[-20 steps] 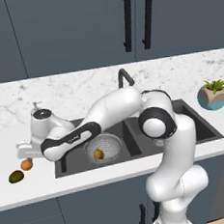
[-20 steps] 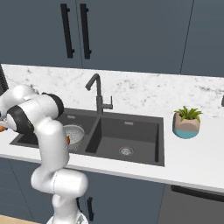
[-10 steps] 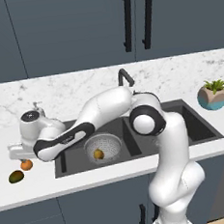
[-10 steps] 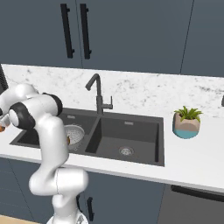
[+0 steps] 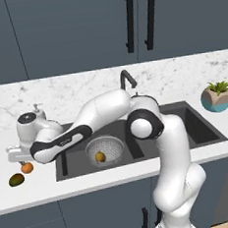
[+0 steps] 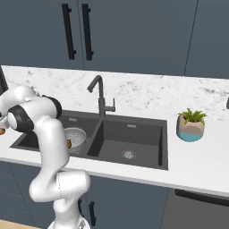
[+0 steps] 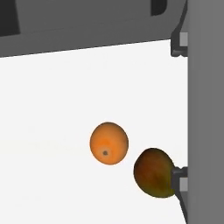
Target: Put the colander in the sink, put the tangerine, pear, mango in the colander, and turn on the sink faucet and pour water over the colander.
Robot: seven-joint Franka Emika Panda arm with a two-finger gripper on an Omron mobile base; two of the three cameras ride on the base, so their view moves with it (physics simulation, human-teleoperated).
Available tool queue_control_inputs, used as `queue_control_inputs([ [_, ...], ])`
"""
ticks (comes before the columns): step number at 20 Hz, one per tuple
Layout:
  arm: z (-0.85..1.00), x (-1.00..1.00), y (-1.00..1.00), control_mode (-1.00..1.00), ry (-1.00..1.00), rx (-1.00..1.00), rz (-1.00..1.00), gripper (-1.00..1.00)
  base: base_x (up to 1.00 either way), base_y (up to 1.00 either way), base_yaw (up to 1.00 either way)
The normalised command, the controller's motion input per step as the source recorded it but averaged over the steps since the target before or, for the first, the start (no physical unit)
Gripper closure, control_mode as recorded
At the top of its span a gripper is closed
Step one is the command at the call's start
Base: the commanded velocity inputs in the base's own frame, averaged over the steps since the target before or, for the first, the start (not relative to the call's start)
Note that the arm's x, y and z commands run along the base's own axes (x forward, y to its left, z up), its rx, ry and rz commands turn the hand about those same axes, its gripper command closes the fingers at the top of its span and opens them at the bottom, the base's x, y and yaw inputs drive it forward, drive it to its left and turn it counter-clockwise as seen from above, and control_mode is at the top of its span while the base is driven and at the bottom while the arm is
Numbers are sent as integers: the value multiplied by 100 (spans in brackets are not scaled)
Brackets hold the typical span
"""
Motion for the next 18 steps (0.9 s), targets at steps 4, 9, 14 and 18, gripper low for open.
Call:
queue_control_inputs([
  [4,-22,9,0,-100,0,0,0,-100,0,0,0],
  [9,-14,19,12,-100,0,0,0,-100,0,0,0],
  [14,-19,25,22,-100,0,0,0,-100,0,0,0],
  [18,-20,19,26,-100,1,0,0,-100,0,0,0],
])
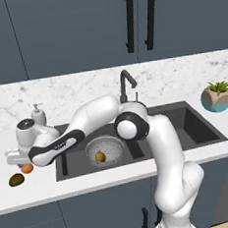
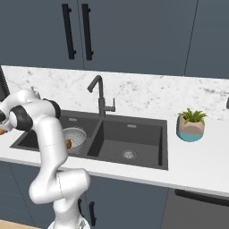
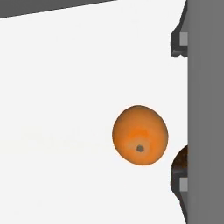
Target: Put the colander in the sink, put the tangerine, pear, mango in the colander, and turn on the sink faucet and pour water over the colander.
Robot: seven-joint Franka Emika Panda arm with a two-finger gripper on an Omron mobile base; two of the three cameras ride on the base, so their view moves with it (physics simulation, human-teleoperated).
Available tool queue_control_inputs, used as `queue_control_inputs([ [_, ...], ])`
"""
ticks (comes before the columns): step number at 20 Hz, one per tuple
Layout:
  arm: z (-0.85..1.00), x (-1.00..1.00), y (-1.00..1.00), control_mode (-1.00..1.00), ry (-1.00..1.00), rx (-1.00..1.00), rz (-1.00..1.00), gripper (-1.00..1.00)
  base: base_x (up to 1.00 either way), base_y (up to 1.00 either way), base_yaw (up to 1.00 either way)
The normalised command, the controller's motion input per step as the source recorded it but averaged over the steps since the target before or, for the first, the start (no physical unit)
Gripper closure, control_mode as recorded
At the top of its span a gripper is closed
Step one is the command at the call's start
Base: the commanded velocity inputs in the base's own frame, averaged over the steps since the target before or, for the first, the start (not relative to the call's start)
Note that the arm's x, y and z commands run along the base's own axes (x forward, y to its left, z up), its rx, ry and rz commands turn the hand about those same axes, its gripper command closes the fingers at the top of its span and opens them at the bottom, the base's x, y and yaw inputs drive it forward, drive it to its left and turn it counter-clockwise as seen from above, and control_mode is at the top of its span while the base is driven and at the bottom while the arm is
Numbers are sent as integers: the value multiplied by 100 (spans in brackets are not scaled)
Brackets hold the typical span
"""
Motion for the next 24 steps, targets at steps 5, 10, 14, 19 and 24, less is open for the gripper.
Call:
queue_control_inputs([
  [5,-18,13,16,-100,3,0,0,-100,0,0,0],
  [10,-16,19,15,-100,1,0,0,-100,0,0,0],
  [14,-16,16,5,-100,2,0,0,-100,0,0,0],
  [19,-18,6,7,-100,7,0,0,-100,0,0,0],
  [24,-22,0,0,-100,18,0,0,100,0,0,0],
])
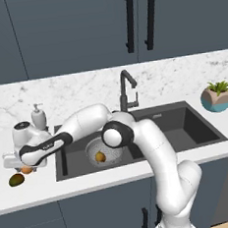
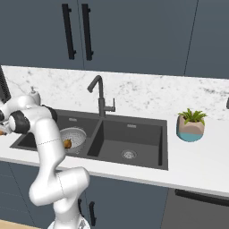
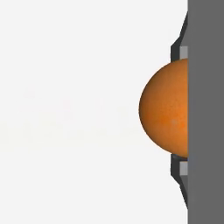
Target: Put the colander in the sink, put the tangerine, pear, mango in the colander, and turn on the sink faucet and pour water over the colander.
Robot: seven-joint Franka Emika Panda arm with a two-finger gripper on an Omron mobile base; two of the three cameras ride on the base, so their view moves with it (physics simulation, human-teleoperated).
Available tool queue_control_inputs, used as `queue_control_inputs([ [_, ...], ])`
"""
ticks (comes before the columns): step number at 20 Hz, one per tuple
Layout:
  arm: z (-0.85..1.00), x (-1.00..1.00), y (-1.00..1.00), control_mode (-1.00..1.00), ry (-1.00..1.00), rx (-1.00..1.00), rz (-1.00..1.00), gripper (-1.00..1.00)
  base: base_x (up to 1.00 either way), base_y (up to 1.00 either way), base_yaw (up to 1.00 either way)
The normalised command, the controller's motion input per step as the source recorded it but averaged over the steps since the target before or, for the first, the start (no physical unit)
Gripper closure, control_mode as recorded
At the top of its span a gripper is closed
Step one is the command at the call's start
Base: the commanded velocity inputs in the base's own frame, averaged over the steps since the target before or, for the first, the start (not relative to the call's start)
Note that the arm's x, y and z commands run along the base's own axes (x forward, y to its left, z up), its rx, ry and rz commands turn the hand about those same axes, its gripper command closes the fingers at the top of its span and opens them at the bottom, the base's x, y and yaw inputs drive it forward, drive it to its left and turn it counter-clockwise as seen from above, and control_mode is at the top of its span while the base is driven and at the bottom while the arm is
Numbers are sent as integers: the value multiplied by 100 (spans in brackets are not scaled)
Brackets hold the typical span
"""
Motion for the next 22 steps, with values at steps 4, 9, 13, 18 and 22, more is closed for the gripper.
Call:
queue_control_inputs([
  [4,-16,0,-23,-100,12,-1,0,100,0,0,0],
  [9,8,-5,-57,-100,0,-3,0,100,0,0,0],
  [13,18,-16,-85,-100,0,-2,0,100,0,0,0],
  [18,18,-19,-99,-100,0,0,0,100,0,0,0],
  [22,10,-9,-100,-100,0,-1,0,100,0,0,0],
])
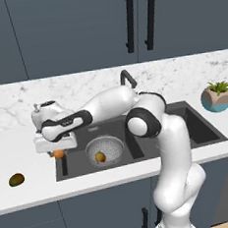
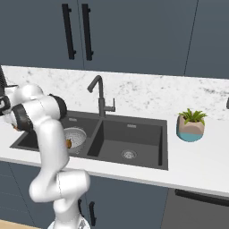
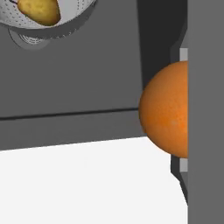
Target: Put the colander in the sink, put the tangerine, pear, mango in the colander, and turn on the sink faucet and pour water over the colander.
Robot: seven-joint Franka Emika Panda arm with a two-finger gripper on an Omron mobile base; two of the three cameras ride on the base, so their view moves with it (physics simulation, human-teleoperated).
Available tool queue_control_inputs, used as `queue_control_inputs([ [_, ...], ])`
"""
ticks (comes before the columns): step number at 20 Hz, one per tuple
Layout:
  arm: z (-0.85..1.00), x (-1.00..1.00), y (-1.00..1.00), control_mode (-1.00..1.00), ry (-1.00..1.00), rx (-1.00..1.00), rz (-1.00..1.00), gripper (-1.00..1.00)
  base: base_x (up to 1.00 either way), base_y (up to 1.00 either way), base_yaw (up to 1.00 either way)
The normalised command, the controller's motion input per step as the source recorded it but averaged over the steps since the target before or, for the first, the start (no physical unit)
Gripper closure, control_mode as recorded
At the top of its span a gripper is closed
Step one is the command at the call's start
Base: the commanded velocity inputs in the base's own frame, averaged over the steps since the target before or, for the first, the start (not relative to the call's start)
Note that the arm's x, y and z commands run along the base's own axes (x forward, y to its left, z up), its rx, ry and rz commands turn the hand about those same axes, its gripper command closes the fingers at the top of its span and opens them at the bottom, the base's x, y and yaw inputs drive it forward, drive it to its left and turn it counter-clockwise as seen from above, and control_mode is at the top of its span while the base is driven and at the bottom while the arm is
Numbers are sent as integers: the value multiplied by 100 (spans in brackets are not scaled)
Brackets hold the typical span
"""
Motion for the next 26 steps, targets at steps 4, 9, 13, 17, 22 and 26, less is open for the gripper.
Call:
queue_control_inputs([
  [4,2,0,-100,-100,3,-3,0,100,0,0,0],
  [9,0,0,-100,-100,2,-2,0,100,0,0,0],
  [13,-4,12,-100,-100,0,0,0,100,0,0,0],
  [17,-4,30,-93,-100,0,-2,0,100,0,0,0],
  [22,-33,45,-59,-100,0,-3,0,100,0,0,0],
  [26,-35,63,-18,-100,0,0,-2,100,0,0,0],
])
